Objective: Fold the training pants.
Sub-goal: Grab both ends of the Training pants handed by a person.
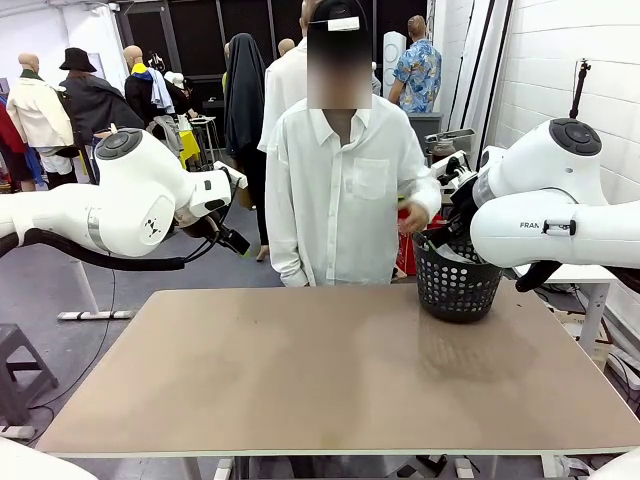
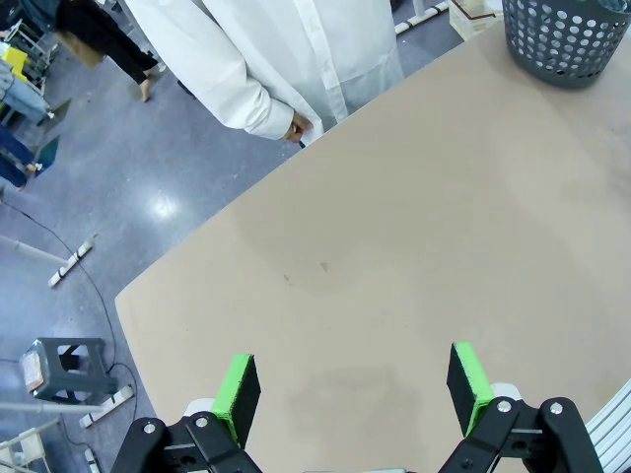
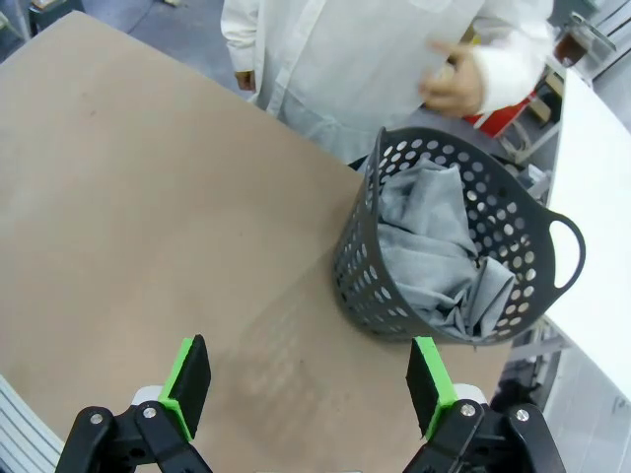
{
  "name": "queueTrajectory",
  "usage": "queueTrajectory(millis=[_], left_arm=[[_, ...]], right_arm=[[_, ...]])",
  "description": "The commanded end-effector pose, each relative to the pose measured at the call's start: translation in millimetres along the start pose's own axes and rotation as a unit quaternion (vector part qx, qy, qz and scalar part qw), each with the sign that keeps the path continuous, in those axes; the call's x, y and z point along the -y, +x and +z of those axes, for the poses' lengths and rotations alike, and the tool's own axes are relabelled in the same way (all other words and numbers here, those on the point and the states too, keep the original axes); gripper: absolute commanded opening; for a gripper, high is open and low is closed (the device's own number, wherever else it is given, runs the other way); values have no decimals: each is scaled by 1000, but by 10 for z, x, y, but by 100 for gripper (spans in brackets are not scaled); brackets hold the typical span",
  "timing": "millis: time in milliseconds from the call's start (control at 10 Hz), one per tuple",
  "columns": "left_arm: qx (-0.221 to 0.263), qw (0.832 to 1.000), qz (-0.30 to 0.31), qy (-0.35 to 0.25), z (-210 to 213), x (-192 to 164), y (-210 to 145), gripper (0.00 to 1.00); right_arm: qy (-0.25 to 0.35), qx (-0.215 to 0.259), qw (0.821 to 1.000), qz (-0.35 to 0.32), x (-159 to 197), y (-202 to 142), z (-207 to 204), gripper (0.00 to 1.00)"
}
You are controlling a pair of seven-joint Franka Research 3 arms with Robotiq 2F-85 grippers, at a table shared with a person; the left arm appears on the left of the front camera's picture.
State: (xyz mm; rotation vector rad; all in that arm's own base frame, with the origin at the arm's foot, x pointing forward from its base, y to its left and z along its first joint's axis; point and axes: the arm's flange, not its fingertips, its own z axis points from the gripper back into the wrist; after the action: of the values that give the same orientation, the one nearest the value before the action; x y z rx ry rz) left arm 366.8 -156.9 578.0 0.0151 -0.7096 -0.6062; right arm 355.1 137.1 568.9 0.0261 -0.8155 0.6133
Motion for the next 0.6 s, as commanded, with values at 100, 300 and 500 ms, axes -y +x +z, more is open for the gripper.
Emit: queueTrajectory(millis=[100, 300, 500], left_arm=[[1, 1000, -3, -5, 0, -14, 1, 100], [1, 1000, -3, -5, 0, -14, 1, 100], [1, 1000, -3, -5, 0, -14, 1, 100]], right_arm=[[0, -2, 1000, 0, 4, -6, -22, 100], [0, -2, 1000, 0, 4, -6, -22, 100], [0, -2, 1000, 0, 4, -6, -22, 100]])
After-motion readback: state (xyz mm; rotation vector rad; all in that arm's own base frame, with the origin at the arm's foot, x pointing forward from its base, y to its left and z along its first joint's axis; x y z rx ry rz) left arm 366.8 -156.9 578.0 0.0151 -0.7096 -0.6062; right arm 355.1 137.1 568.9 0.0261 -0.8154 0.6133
